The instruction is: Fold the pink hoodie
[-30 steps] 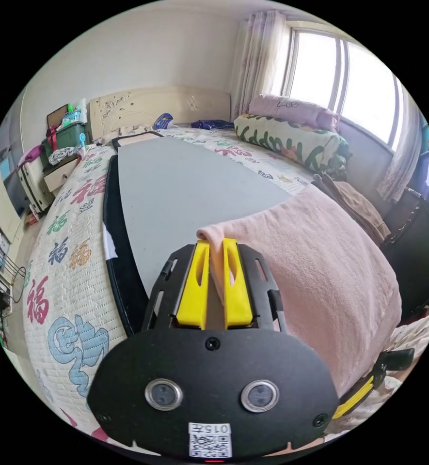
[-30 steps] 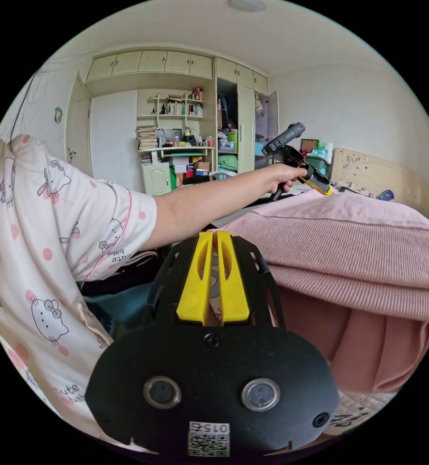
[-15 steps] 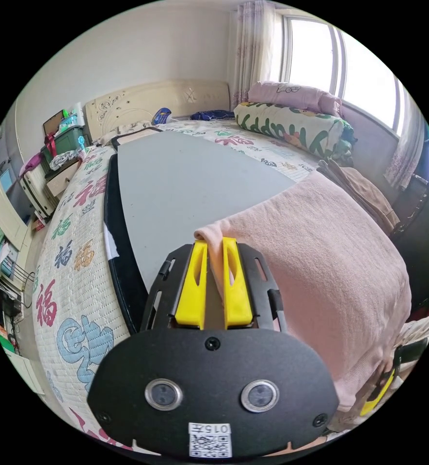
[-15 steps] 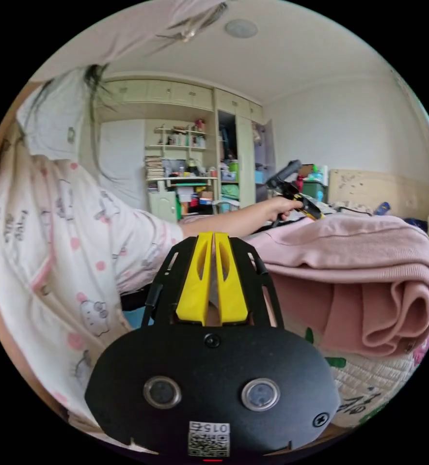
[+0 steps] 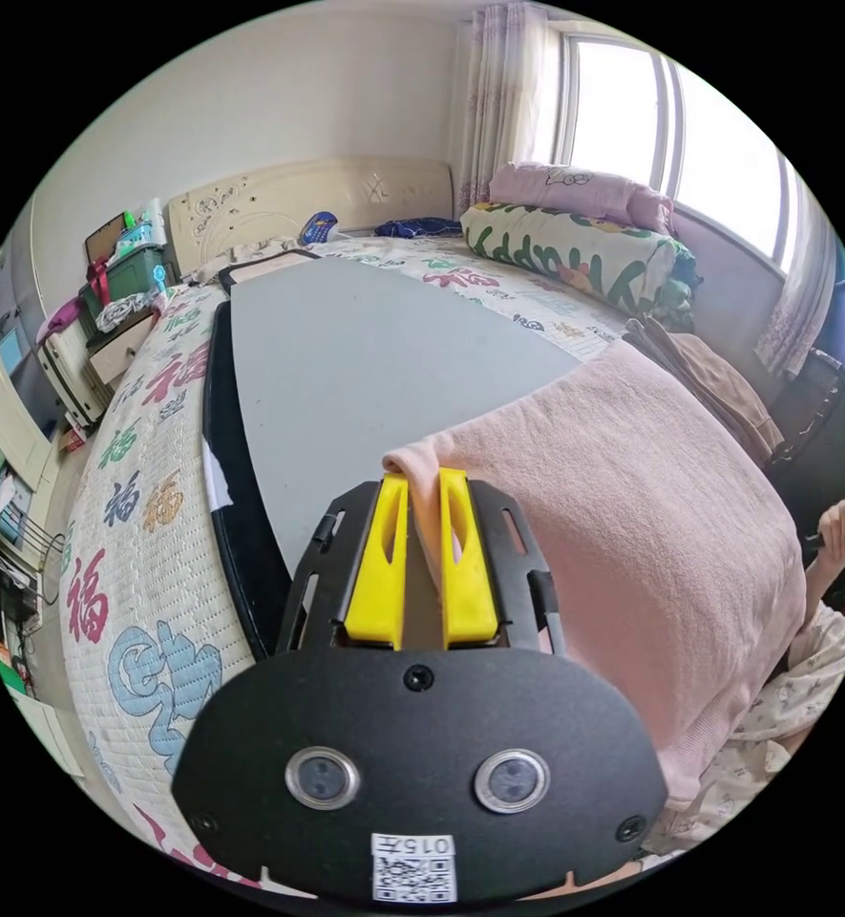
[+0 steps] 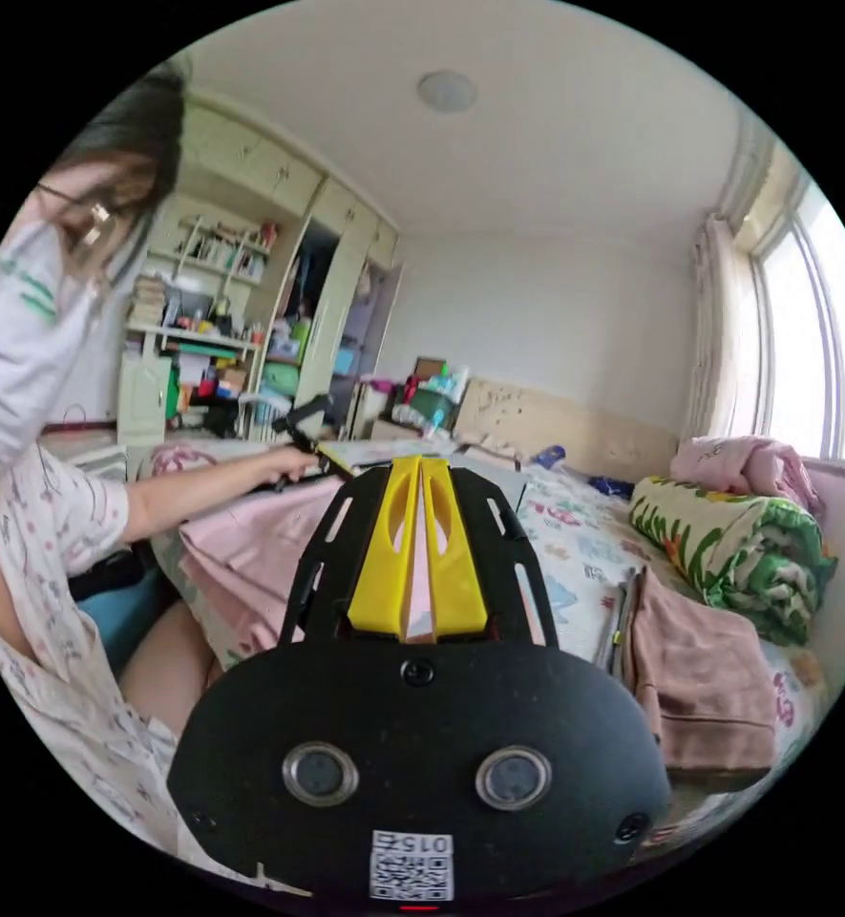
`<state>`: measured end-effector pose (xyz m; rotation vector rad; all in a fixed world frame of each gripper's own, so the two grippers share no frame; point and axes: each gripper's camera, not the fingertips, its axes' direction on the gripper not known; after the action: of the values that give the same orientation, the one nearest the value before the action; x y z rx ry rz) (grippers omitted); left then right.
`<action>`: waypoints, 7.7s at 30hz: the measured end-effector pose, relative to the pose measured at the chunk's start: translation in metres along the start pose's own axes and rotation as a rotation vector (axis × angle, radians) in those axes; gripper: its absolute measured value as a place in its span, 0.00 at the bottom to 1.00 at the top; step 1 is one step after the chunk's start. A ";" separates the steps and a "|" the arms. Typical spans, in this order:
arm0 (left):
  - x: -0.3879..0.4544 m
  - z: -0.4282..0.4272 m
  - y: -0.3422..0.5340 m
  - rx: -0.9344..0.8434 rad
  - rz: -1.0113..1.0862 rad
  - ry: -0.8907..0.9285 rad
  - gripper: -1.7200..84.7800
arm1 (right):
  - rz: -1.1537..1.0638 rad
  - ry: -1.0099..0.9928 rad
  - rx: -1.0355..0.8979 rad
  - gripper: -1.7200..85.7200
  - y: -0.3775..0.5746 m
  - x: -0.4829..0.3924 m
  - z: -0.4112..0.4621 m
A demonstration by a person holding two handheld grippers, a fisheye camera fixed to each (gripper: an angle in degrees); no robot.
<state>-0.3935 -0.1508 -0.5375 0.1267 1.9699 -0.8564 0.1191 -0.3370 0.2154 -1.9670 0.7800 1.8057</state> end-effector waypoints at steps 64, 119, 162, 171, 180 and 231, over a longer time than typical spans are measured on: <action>-0.242 -0.275 -0.092 0.115 -0.358 0.533 0.17 | 0.825 -0.539 -0.654 0.22 -0.462 0.044 0.526; -0.333 -0.324 0.295 0.745 -0.109 0.244 0.12 | 0.307 -0.897 0.058 0.15 -0.250 0.207 0.287; -0.509 -0.111 0.772 1.136 -1.173 -0.173 0.06 | -0.283 -0.954 -0.428 0.01 0.554 -0.092 0.335; -0.581 -0.135 0.787 1.187 -1.178 -0.076 0.01 | -0.374 -0.834 -0.391 0.01 0.668 -0.071 0.366; -0.607 -0.182 0.801 1.225 -1.167 -0.039 0.01 | -0.363 -0.806 -0.341 0.01 0.713 -0.002 0.364; -0.639 -0.458 0.578 0.954 -0.967 0.339 0.01 | 0.080 -0.809 -0.533 0.01 0.412 0.274 0.387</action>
<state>-0.1400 0.7223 -0.1842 -0.1695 1.6946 -2.4983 -0.4303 -0.4700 -0.0589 -1.2146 0.1133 2.7579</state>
